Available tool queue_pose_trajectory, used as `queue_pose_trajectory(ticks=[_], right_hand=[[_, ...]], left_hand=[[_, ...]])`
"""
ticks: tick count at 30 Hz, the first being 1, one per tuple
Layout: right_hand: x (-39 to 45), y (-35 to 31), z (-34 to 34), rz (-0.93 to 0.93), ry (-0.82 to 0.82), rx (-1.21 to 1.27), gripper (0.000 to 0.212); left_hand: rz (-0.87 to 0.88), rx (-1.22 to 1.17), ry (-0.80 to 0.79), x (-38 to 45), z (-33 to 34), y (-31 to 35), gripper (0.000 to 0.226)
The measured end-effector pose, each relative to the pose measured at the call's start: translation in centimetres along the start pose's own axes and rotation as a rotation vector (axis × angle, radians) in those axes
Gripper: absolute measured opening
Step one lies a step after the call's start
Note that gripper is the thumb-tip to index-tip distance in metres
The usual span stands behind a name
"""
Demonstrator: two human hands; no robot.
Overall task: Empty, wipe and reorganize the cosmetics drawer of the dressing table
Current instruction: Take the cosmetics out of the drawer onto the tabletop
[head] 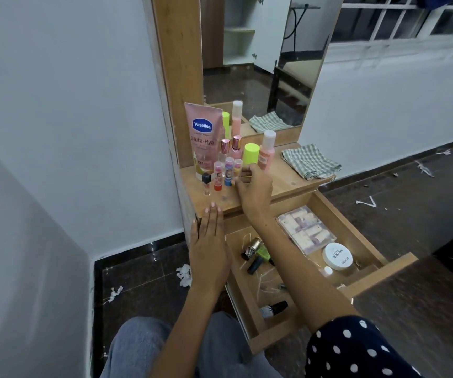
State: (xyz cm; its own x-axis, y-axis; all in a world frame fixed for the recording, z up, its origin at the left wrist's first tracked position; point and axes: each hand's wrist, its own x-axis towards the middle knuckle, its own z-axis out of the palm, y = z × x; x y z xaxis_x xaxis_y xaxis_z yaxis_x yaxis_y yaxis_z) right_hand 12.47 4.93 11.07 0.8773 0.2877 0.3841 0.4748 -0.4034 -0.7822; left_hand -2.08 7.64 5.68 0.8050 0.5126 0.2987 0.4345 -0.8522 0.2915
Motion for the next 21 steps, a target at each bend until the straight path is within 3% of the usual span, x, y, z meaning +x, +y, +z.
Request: queue_pose_trajectory(ticks=[4,6,10,12,17,21], right_hand=[[0.2,0.5,-1.9,-0.001,-0.064,0.007,0.027],[0.1,1.3,-4.4,-0.058,-0.188,-0.041,0.026],[-1.5,3.0,-11.0,-0.127,-0.797,-0.284,0.016],[-3.4,3.7,-12.7,-0.143,-0.967,-0.461,0.011],[-7.2,4.9,-12.2,-0.427,-1.047,-1.039,0.010],[-7.8,5.3,-11.5,-0.655,-0.999,-1.218,0.008]], left_hand=[[0.002,-0.004,0.001,-0.1,0.0,0.0,0.062],[0.004,-0.003,-0.001,-0.1,0.0,0.0,0.061],[0.019,-0.015,-0.001,-0.1,0.0,0.0,0.062],[0.026,-0.021,0.000,-0.1,0.0,-0.1,0.062],[0.024,-0.017,-0.002,-0.1,0.0,-0.2,0.060],[0.013,-0.003,-0.007,-0.1,-0.1,-0.1,0.059]])
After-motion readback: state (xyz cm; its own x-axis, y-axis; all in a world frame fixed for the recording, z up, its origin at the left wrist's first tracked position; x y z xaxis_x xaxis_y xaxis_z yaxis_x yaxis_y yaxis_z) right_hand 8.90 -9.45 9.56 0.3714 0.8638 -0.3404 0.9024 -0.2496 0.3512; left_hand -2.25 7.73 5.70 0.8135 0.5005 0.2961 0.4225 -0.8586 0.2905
